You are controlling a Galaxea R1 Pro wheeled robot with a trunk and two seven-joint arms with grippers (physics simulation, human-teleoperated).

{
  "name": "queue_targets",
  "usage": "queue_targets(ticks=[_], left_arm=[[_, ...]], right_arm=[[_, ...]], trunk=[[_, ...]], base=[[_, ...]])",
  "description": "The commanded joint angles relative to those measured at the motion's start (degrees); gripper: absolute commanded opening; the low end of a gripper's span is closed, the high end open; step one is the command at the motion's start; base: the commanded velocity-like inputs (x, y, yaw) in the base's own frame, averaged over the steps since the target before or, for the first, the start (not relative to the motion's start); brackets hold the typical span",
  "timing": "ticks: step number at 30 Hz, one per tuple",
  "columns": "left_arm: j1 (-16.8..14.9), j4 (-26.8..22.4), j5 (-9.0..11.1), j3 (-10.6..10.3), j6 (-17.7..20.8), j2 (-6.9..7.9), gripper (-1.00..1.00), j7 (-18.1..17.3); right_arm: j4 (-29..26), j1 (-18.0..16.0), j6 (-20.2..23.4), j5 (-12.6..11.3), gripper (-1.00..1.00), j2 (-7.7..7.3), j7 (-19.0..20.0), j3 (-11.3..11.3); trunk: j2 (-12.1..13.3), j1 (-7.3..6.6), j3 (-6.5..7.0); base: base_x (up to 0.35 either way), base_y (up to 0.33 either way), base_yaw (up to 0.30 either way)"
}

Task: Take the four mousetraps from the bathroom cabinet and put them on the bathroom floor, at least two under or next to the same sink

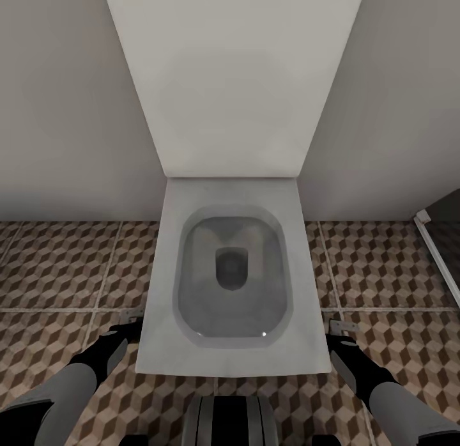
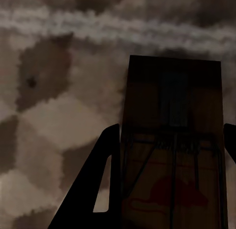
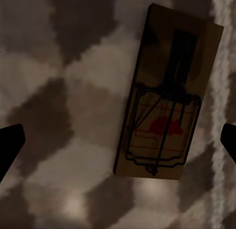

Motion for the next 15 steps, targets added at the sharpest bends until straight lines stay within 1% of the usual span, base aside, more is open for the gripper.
queue_targets(ticks=[1,15], left_arm=[[0.03,1.59,-0.30,0.10,0.34,-0.02,-1.00,0.22],[0.03,1.63,-0.33,0.10,0.34,0.06,-1.00,0.23]], right_arm=[[-0.14,0.00,0.32,-0.54,1.00,-0.06,-0.41,0.49],[-0.13,0.00,0.32,-0.54,1.00,-0.03,-0.41,0.49]], trunk=[[-0.01,0.00,-0.03],[-0.01,0.00,-0.03]], base=[[0.000,0.000,0.000],[0.000,0.000,0.000]])
